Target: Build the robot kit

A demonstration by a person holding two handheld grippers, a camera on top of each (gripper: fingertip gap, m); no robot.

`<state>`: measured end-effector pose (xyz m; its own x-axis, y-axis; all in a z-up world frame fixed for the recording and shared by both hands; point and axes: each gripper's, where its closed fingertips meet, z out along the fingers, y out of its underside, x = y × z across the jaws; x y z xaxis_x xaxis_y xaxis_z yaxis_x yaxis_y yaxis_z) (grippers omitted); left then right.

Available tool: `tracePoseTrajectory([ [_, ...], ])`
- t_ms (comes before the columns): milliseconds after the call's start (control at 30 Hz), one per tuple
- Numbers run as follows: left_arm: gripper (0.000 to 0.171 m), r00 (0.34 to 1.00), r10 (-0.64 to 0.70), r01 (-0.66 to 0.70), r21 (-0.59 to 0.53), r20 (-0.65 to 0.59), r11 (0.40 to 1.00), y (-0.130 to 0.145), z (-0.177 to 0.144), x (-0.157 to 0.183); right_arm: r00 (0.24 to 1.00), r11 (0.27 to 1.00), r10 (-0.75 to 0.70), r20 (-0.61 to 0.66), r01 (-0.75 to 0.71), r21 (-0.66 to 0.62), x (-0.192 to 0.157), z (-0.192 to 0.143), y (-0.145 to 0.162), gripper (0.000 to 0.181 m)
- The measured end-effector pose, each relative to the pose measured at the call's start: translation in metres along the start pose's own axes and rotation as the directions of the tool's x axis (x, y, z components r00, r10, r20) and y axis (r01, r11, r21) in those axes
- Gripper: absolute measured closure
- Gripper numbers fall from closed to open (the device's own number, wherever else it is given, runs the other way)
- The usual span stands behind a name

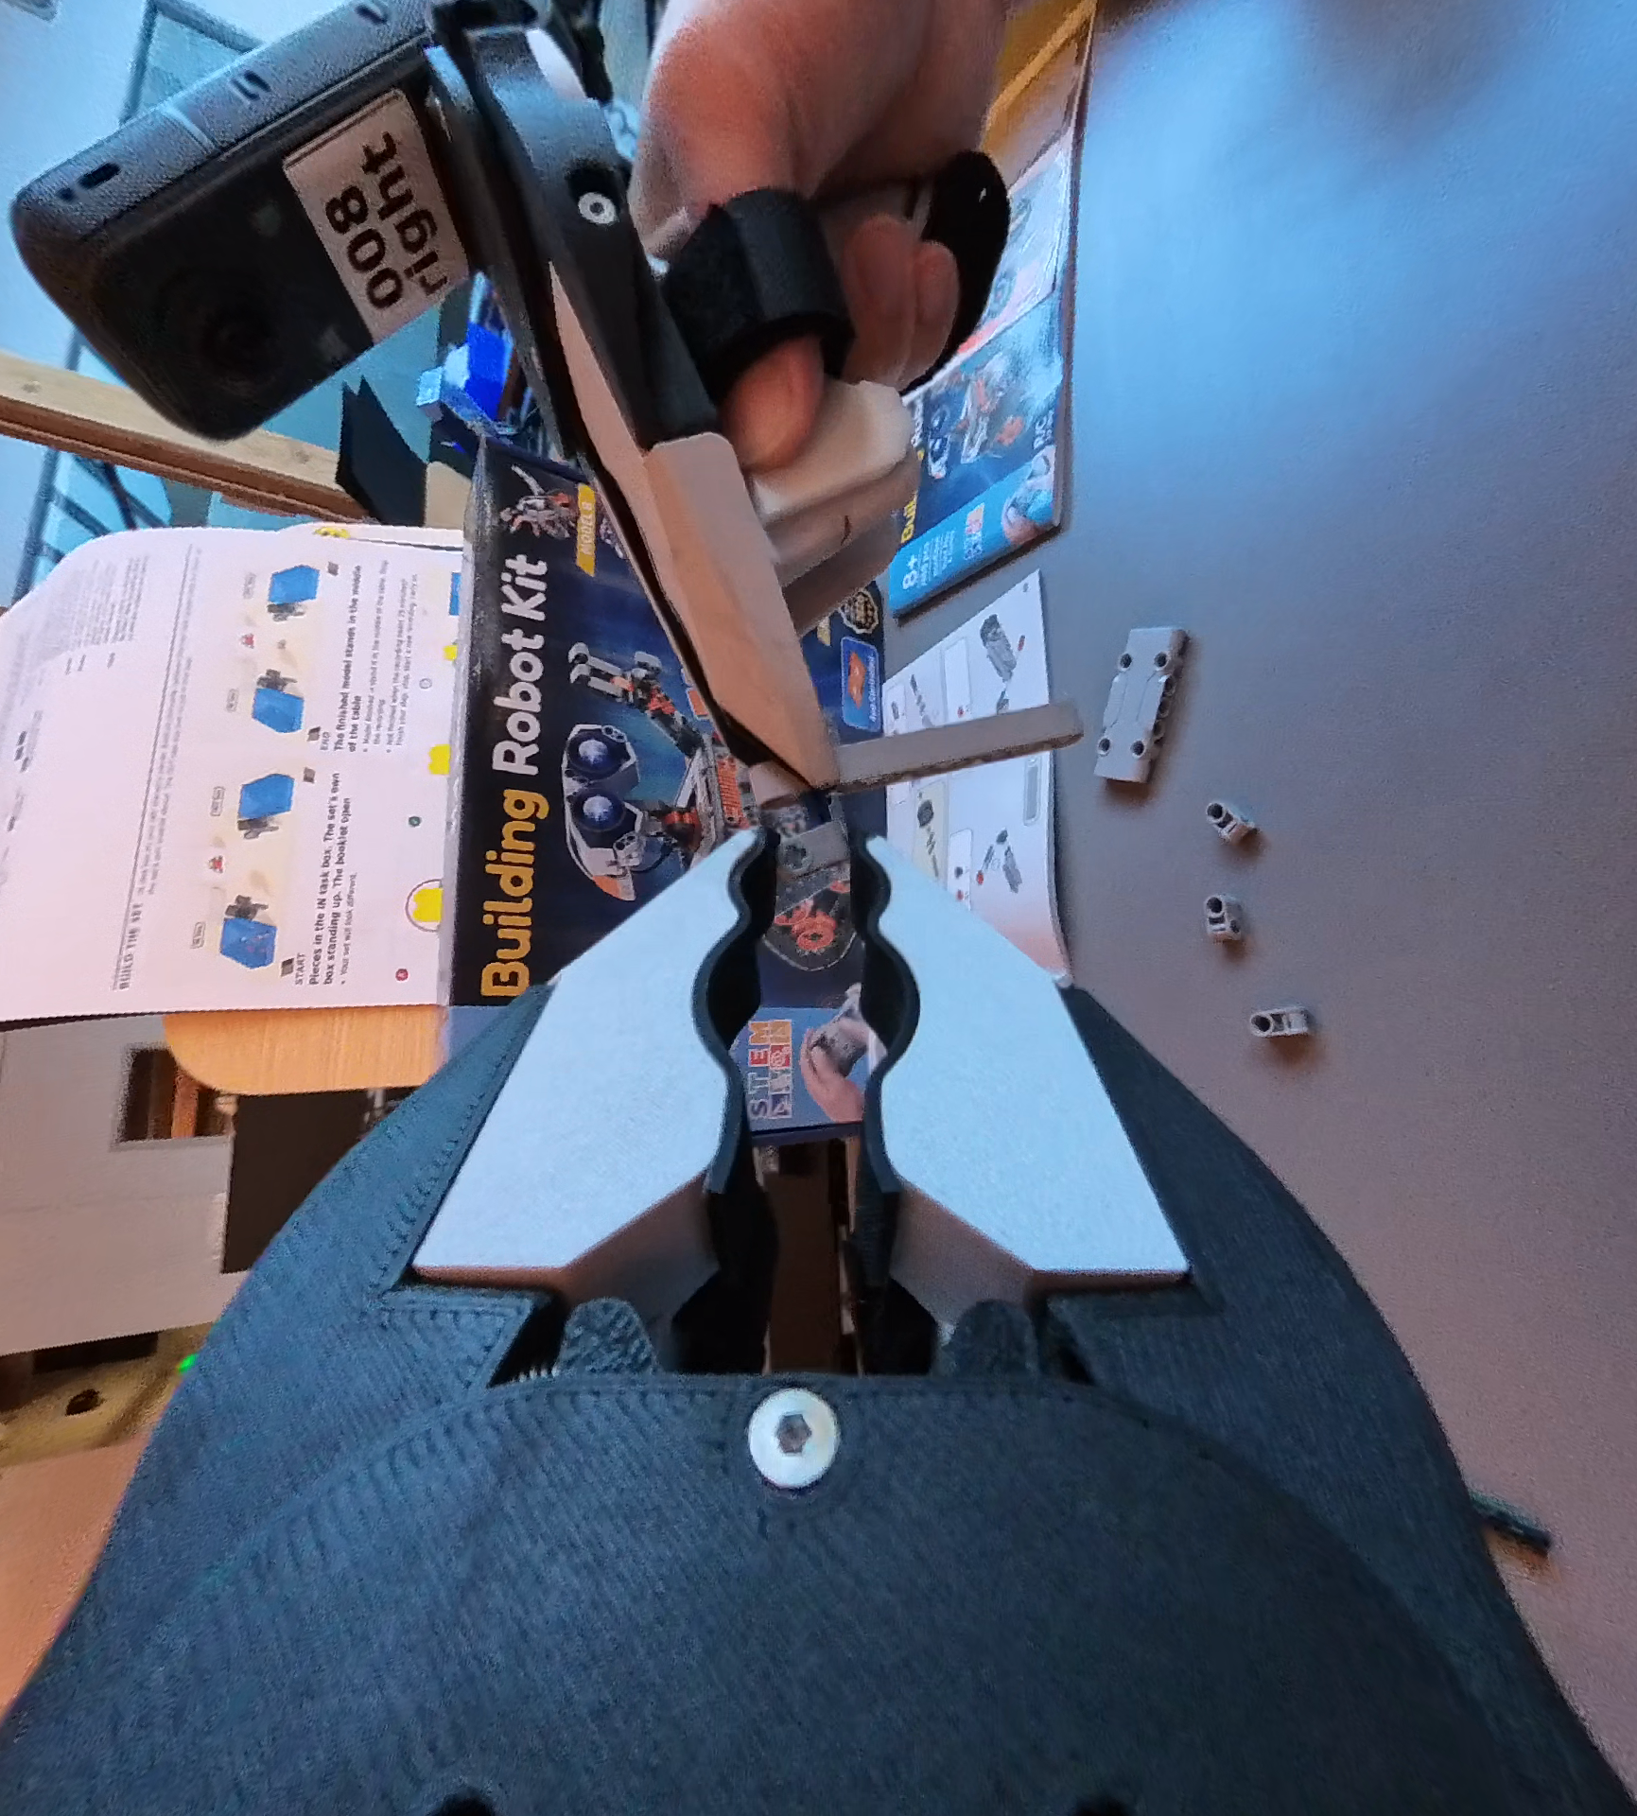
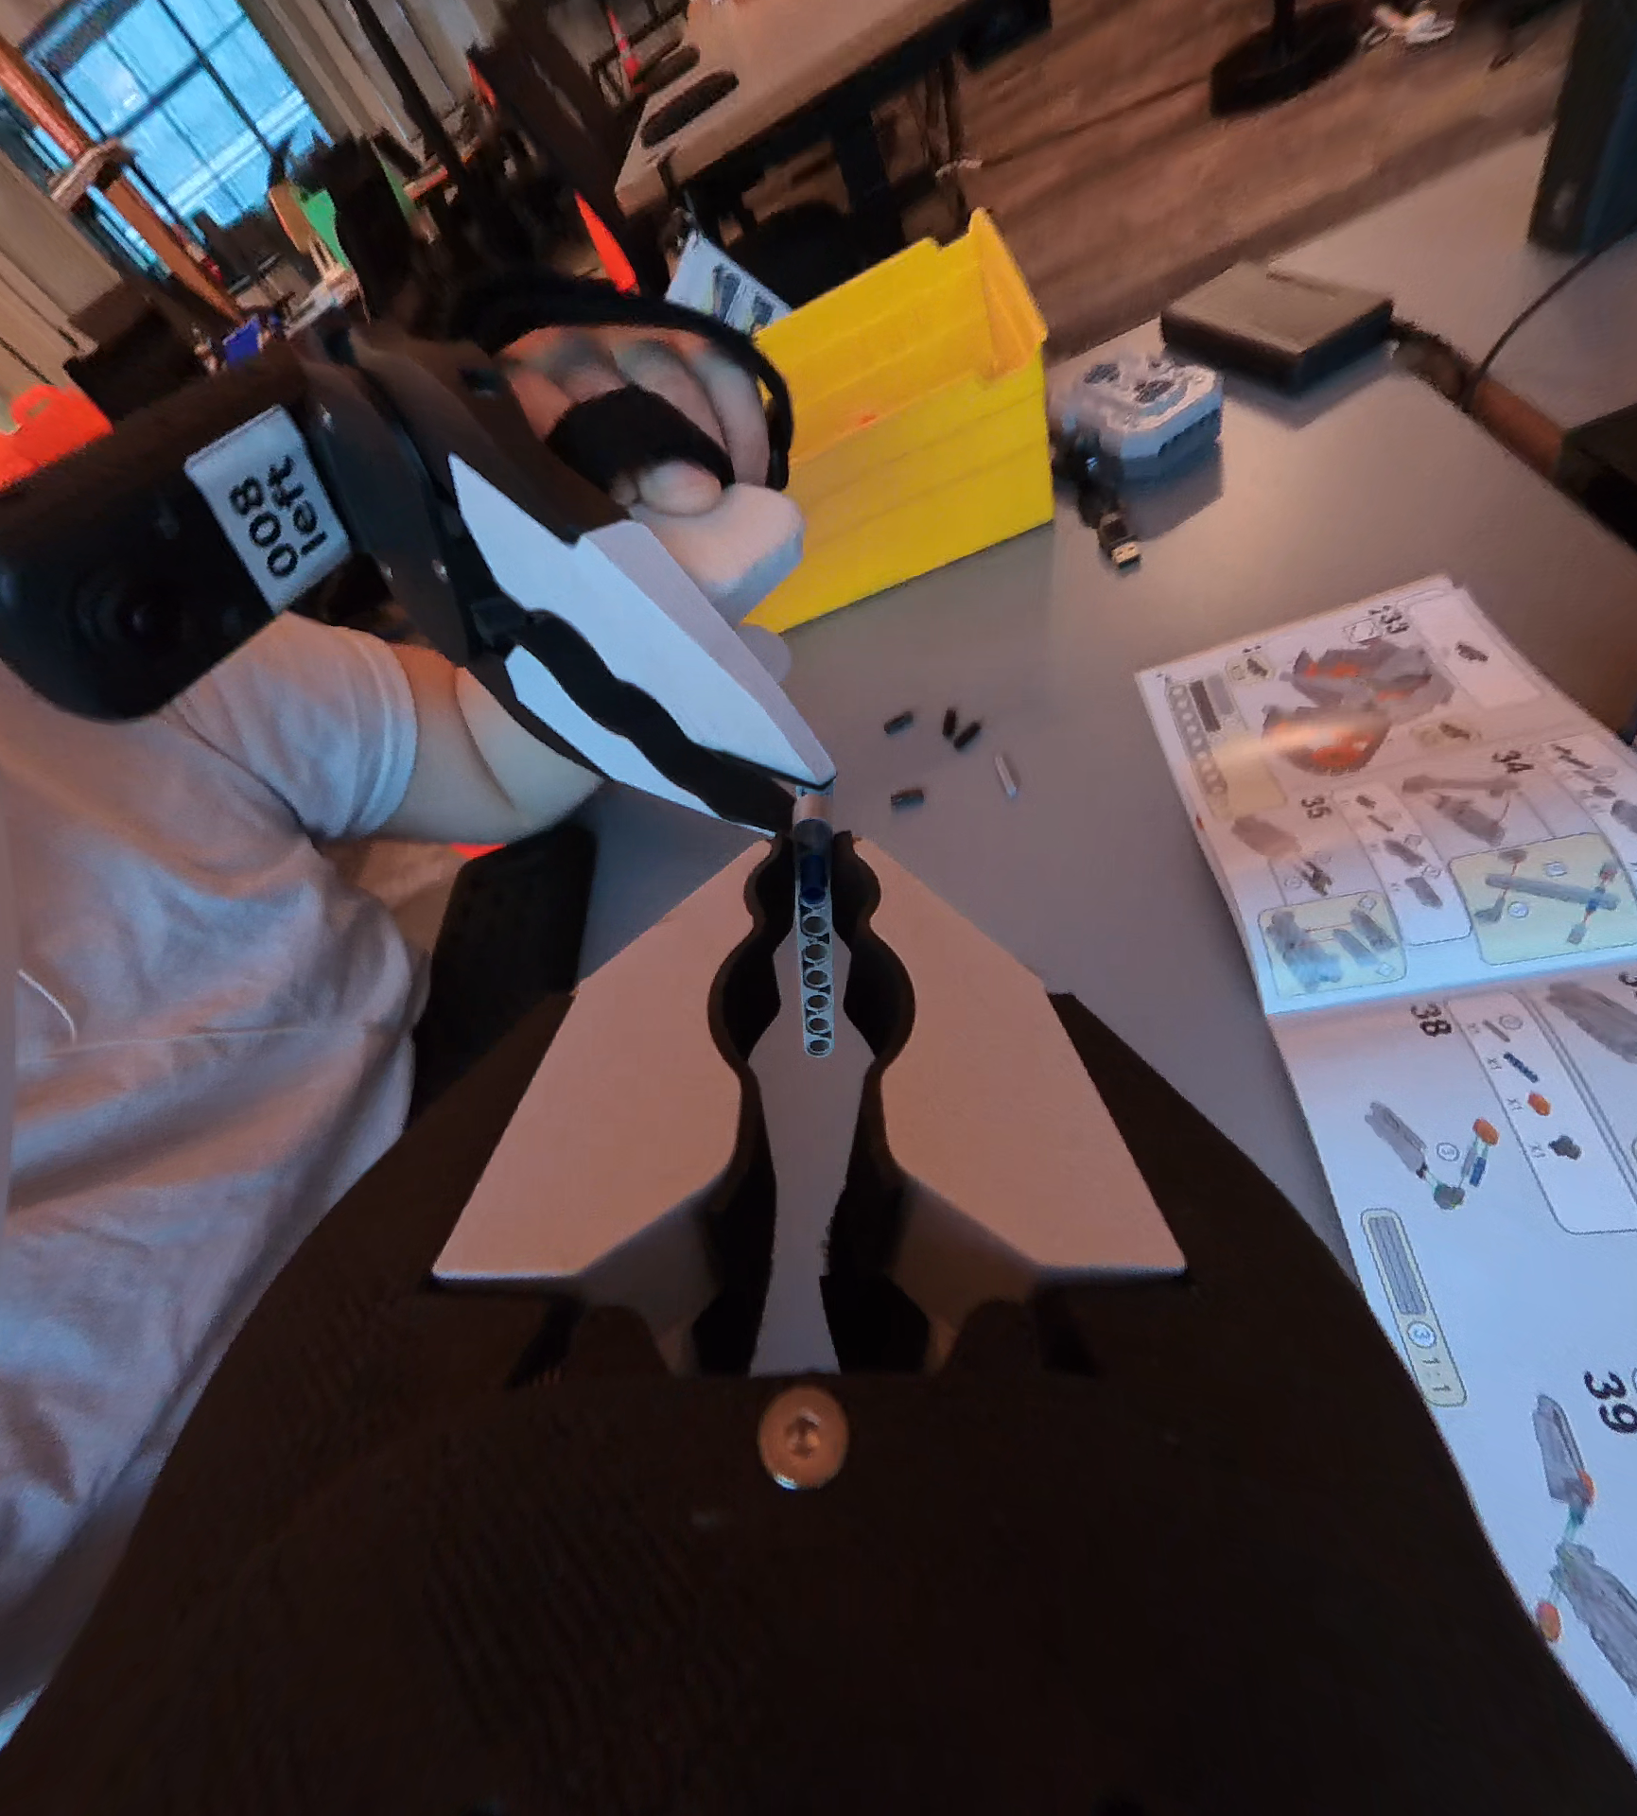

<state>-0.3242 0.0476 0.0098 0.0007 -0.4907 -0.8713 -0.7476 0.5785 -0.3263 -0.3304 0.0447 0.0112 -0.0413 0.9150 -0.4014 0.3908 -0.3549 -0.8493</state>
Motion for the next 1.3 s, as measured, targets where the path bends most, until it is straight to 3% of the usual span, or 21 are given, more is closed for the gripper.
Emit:
tracePoseTrajectory([
  [400,0.159,0.999,-0.007,0.007,-0.002,-0.051,1.000,-0.004,0.002,0.008,0.997,0.997,0.059,0.044,-0.058,-0.041,-0.002,0.000,0.009,0.175],
  [667,0.159,0.987,-0.162,0.162,0.076,-0.005,0.984,-0.006,-0.002,-0.011,0.998,0.997,0.031,0.063,-0.036,0.073,-0.003,-0.005,-0.008,0.176],
  [1033,0.160,0.995,-0.077,0.080,0.048,-0.056,0.996,-0.009,0.001,0.005,0.999,0.999,0.010,0.033,-0.009,-0.048,-0.003,-0.001,0.010,0.175],
  [1067,0.160,0.996,-0.063,0.068,0.076,-0.065,0.995,-0.015,0.001,0.008,0.999,0.998,0.008,0.035,-0.006,-0.060,-0.003,0.001,0.012,0.175],
  [1133,0.167,0.996,-0.074,0.085,0.329,-0.047,0.940,-0.061,-0.009,0.008,0.995,0.983,-0.008,0.104,0.027,-0.181,-0.016,0.026,0.032,0.175],
  [1167,0.166,0.997,-0.035,0.057,0.332,-0.074,0.941,-0.067,-0.007,0.018,0.998,0.968,-0.023,0.063,0.038,-0.248,-0.010,0.039,0.043,0.175],
  [1200,0.166,0.995,0.004,0.023,0.265,-0.102,0.964,-0.061,-0.002,0.027,0.999,0.955,-0.021,0.034,0.030,-0.295,-0.003,0.045,0.053,0.175],
  [1300,0.166,0.997,-0.013,0.024,0.148,-0.076,0.989,-0.046,-0.003,0.018,0.999,0.957,0.041,0.008,-0.037,-0.286,0.010,0.037,0.059,0.175],
])
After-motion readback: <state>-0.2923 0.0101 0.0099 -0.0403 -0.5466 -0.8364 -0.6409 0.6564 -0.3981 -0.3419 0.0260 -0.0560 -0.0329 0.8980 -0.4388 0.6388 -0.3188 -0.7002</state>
